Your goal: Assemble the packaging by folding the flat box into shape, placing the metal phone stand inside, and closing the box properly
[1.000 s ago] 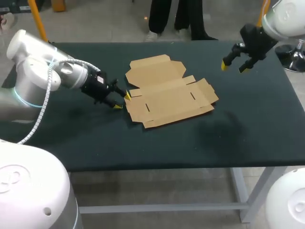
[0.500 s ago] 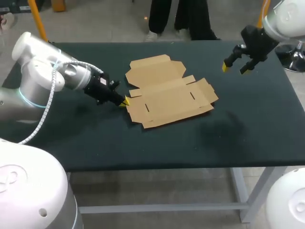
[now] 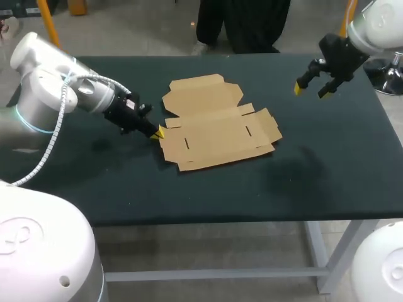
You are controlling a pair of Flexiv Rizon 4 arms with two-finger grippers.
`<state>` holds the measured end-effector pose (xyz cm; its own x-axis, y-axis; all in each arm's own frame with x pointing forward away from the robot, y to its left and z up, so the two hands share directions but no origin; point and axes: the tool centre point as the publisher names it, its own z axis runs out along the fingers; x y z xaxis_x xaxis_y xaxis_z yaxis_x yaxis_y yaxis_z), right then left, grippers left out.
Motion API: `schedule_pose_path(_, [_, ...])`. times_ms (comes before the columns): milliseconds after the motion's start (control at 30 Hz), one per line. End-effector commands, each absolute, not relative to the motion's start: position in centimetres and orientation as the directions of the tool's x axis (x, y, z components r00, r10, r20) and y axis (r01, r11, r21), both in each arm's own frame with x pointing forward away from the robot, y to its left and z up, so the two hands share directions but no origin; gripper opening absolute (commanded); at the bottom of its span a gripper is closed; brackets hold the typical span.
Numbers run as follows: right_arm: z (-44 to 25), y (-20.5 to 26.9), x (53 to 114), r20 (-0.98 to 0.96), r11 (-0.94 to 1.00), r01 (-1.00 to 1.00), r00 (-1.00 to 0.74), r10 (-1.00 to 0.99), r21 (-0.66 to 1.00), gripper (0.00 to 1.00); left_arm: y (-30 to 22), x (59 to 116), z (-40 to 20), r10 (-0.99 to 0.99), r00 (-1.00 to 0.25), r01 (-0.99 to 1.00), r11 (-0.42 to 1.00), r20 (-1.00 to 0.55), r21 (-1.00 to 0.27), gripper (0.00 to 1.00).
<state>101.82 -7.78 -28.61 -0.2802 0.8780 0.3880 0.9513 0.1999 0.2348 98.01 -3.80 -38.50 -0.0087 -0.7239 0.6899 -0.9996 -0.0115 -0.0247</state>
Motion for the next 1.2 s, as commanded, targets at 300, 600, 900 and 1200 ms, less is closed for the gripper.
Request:
schedule_pose_path(300, [-28.7,-7.7,102.0,0.395,0.206,0.954,-0.279,0.875,0.217,1.0,-0.6,98.4,-36.6,-0.776,-0.049,-0.997,0.078,0.629,0.019,0.0])
schedule_pose_path(600, [-28.4,-7.5,101.8,0.39,0.208,0.954,-0.28,0.877,0.216,1.0,0.9,98.1,-36.9,-0.756,-0.086,-0.987,0.151,0.648,0.045,0.0])
schedule_pose_path(900, [-28.5,-7.1,101.7,0.393,0.212,0.953,-0.283,0.875,0.214,1.0,1.2,97.1,-37.7,-0.76,-0.111,-0.984,0.175,0.64,0.038,0.53])
schedule_pose_path(1200, [-28.9,-6.8,101.7,0.397,0.223,0.953,-0.29,0.871,0.207,1.0,1.2,96.2,-38.1,-0.732,-0.088,-0.993,0.007,0.676,-0.122,0.95])
